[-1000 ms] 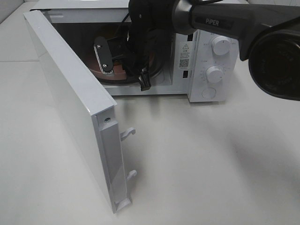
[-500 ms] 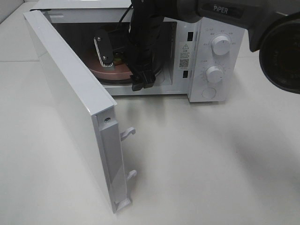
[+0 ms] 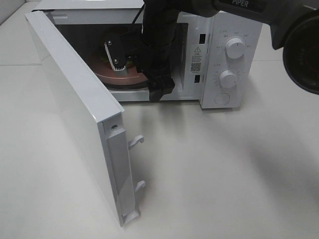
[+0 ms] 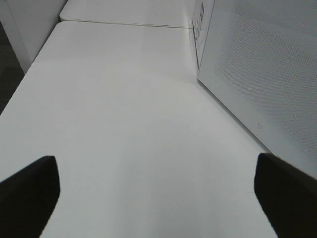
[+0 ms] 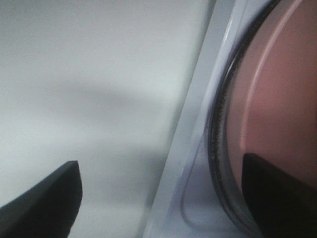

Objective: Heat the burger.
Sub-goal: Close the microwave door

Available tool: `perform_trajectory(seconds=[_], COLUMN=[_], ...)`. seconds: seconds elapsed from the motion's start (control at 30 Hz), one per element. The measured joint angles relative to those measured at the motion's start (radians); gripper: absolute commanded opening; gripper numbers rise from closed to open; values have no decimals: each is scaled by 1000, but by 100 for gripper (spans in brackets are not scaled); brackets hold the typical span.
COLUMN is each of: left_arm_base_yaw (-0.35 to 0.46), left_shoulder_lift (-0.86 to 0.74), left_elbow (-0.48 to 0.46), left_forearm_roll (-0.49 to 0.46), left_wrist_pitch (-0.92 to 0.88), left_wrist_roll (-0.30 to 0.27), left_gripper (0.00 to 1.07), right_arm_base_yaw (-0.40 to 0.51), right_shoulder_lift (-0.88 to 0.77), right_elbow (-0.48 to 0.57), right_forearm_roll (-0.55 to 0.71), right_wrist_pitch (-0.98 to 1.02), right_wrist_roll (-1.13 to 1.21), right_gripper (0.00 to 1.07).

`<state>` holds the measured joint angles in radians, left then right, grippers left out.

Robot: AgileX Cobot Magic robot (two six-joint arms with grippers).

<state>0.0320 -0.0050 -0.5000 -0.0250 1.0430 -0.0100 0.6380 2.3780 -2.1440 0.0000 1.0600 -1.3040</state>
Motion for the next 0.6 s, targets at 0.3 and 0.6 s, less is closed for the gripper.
perform_trajectory(seconds=[0.3, 0.6], left_arm_base_yaw=[0, 0], left_shoulder_lift=[0, 0], left_elbow=[0, 0], left_forearm_roll=[0, 0], left_wrist_pitch=[0, 0], left_wrist_roll=[0, 0], left_gripper=[102, 102], right_arm_base_yaw=[0, 0], right_shoulder_lift=[-25, -66], right_elbow=[0, 48], right_forearm_roll=[0, 0], right_wrist_pitch=[124, 150], right_wrist_roll=[29, 55], right_gripper=[86, 86])
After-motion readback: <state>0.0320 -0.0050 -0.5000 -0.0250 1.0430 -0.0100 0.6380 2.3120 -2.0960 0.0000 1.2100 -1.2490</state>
